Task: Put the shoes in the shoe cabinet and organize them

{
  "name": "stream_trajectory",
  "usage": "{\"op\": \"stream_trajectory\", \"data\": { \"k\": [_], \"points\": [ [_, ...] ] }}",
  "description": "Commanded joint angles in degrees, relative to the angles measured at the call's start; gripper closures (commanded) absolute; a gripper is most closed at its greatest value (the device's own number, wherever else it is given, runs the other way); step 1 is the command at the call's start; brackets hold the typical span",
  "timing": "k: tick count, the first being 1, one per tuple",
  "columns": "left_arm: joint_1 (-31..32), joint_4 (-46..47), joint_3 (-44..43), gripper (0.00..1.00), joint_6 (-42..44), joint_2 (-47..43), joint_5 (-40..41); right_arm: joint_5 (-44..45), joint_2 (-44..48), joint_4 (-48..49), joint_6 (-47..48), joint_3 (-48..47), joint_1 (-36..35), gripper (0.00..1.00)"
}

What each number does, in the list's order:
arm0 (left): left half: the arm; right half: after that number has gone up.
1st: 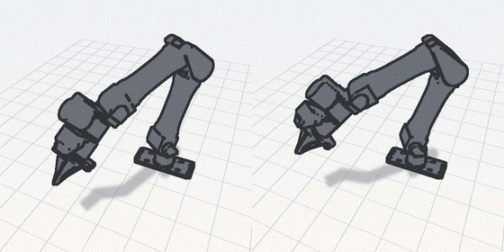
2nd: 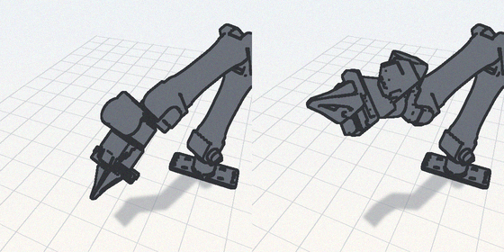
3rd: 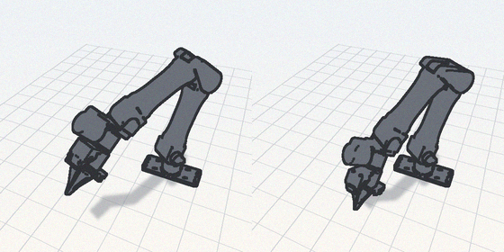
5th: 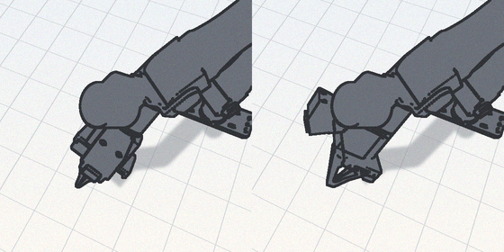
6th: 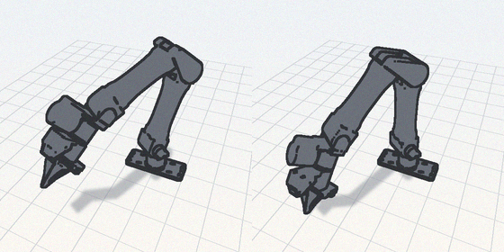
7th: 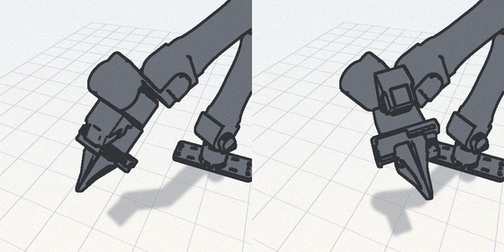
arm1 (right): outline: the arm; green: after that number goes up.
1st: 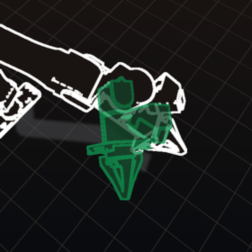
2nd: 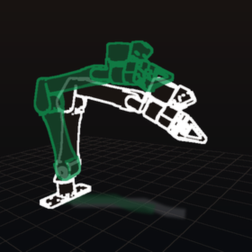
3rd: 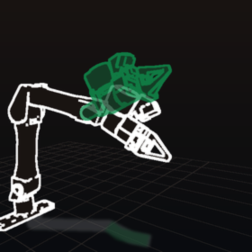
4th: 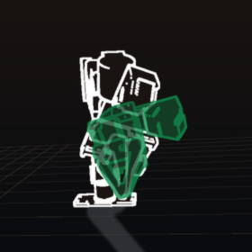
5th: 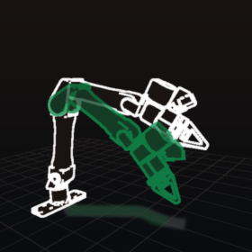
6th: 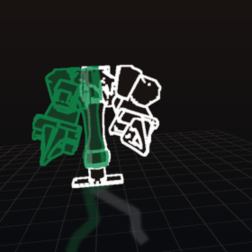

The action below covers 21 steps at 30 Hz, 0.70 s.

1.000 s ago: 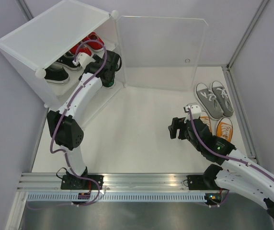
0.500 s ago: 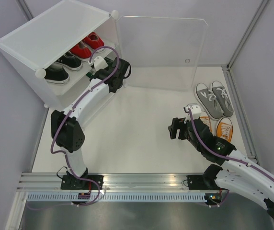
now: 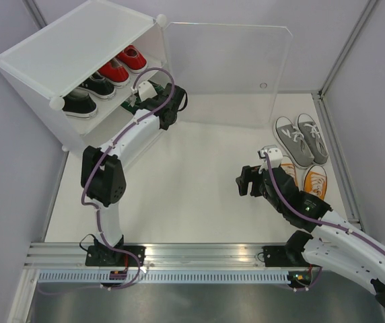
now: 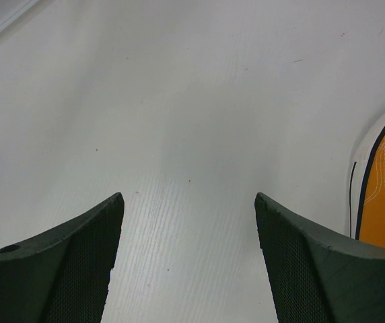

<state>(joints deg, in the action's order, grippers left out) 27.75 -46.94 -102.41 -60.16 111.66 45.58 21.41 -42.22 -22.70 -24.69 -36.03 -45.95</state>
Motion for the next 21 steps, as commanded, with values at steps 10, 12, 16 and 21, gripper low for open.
{"op": "stream_trajectory", "data": {
  "k": [10, 12, 16, 21],
  "points": [
    [-1.3, 1.2, -1.0, 0.47, 1.7, -0.9, 4.0, -0.2, 0.3, 2.3, -0.1, 0.1, -0.2, 0.18],
    [-1.3, 1.0, -0.3, 0.56, 2.0, -1.7, 4.4, 0.0, 0.5, 2.4, 0.0, 0.1, -0.3, 0.18],
    [-1.3, -0.1, -0.2, 0.73, 3.5, -3.2, 6.4, 0.0, 0.5, 2.4, 0.0, 0.1, -0.3, 0.18],
    [-1.4, -2.0, -0.4, 0.8, 3.7, -3.4, 9.1, -0.1, 0.6, 2.4, -0.1, 0.2, -0.2, 0.18]
  ]
}}
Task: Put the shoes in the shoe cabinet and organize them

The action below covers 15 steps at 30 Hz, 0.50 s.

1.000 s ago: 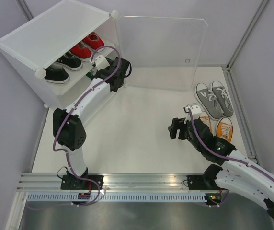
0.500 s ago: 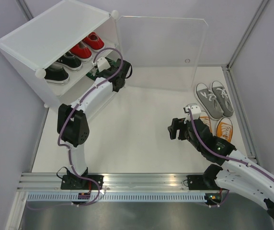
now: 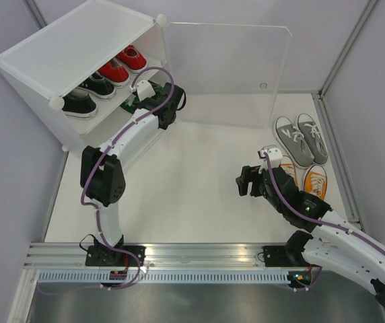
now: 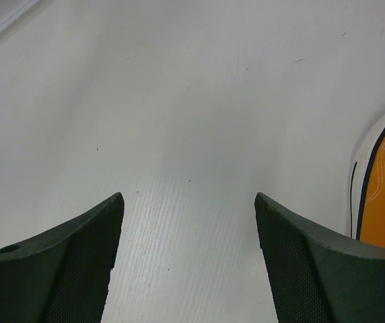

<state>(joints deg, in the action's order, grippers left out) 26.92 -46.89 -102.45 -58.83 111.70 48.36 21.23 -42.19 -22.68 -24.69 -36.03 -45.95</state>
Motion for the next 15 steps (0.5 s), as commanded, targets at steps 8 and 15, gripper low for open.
{"op": "stream_trajectory", "data": {
  "k": [8, 15],
  "points": [
    [-0.9, -8.3, -4.3, 0.87, 3.0, -1.5, 8.9, 0.0, 0.8, 2.4, -0.1, 0.3, -0.3, 0.18],
    [-2.1, -10.1, -5.8, 0.87, 4.4, -0.4, 8.6, -0.2, 0.8, 2.5, -0.2, 0.4, -0.2, 0.18]
  ]
}}
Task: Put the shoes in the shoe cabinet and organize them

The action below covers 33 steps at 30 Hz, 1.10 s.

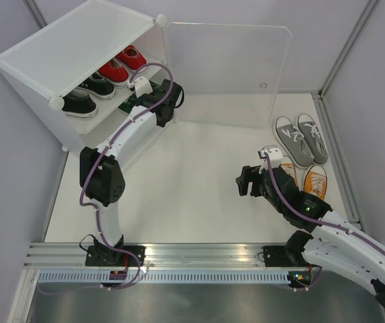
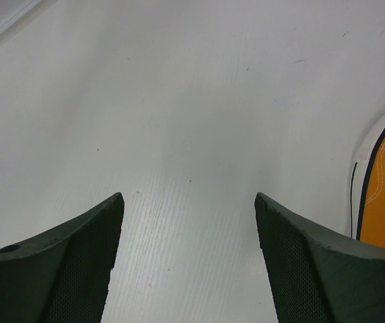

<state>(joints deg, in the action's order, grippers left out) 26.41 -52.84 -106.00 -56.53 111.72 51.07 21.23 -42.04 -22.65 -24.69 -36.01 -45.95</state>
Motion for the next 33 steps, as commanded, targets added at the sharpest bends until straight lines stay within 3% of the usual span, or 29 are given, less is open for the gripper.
{"op": "stream_trajectory", "data": {
  "k": [1, 8, 15, 24, 33],
  "points": [
    [-1.8, -4.3, -1.9, 0.87, 2.0, -0.4, 5.9, -0.2, 0.6, 2.6, -0.2, 0.5, -0.2, 0.18],
    [-3.9, -4.5, -3.6, 0.85, 1.7, 3.5, 2.8, -0.4, 0.6, 2.8, -0.1, 0.5, -0.3, 0.18],
    [-4.1, -1.8, -8.5, 0.82, 7.6, 7.2, 0.3, -0.2, 0.5, 2.6, -0.1, 0.6, -0.2, 0.18],
    [-4.2, 15.2, -1.8, 0.79, 22.2, 4.1, -1.5, -0.6, -0.1, 2.8, -0.1, 0.6, -0.2, 0.18],
    [-4.4, 16.4, 0.6, 0.38, 21.6, 4.5, -7.3, -0.8, -0.4, 2.7, 0.0, 0.5, -0.3, 0.18]
  ]
}}
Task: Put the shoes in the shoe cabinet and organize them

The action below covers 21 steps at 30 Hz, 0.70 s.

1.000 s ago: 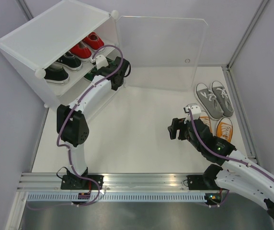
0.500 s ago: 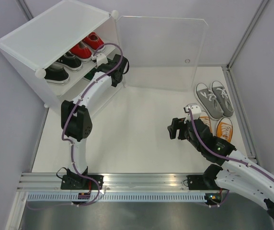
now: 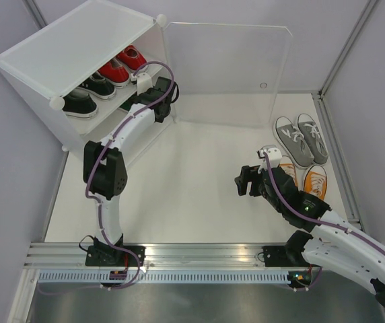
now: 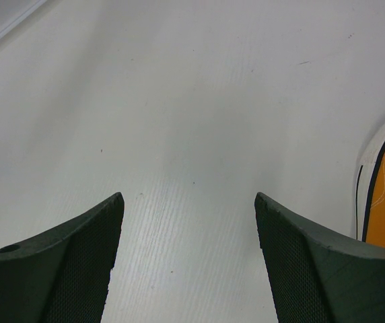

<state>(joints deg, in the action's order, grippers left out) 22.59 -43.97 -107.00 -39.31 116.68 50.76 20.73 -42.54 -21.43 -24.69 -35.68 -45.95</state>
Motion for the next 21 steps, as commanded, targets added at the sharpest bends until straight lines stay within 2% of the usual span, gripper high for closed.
{"op": "stream_trajectory", "data": {
  "k": [1, 2, 4, 5, 8, 13, 15, 16, 19, 21],
  "points": [
    [-0.5, 7.7, 1.7, 0.38, 4.6, -0.6, -7.5, -0.3, 0.1, 1.4, 0.0, 0.2, -0.2, 0.18],
    [-0.4, 7.7, 1.7, 0.28, 4.7, -0.7, -8.4, -0.3, 0.1, 1.5, 0.0, 0.2, -0.3, 0.18],
    [-0.2, 7.8, 2.0, 0.21, 4.7, -1.0, -9.0, -0.4, 0.1, 1.5, 0.0, 0.1, -0.2, 0.18],
    [-0.1, 7.7, 2.2, 0.13, 4.3, -1.3, -9.0, -0.3, -0.1, 1.4, 0.1, 0.1, -0.2, 0.18],
    [0.2, 7.7, 3.6, 0.02, 3.3, -2.9, -9.4, -0.3, 0.0, 1.3, 0.1, 0.0, -0.2, 0.18],
    [0.8, 7.7, 6.4, 0.0, 1.8, -6.1, -9.4, -0.4, 0.4, 1.2, 0.0, 0.1, -0.2, 0.18],
    [0.8, 7.7, 8.1, 0.07, 0.7, -7.3, -9.0, -0.4, 0.4, 1.1, 0.0, 0.0, -0.2, 0.18],
    [0.8, 7.8, 8.6, 0.17, 0.5, -7.6, -8.8, -0.4, 0.6, 1.1, 0.0, 0.0, -0.3, 0.18],
    [0.8, 7.8, 9.0, 0.39, 1.1, -7.3, -7.2, -0.4, 1.1, 1.1, -0.1, 0.1, -0.2, 0.18],
    [0.9, 7.7, 8.3, 0.44, 2.4, -7.0, -6.8, -0.4, 1.2, 1.0, -0.1, 0.2, -0.2, 0.18]
  ]
}}
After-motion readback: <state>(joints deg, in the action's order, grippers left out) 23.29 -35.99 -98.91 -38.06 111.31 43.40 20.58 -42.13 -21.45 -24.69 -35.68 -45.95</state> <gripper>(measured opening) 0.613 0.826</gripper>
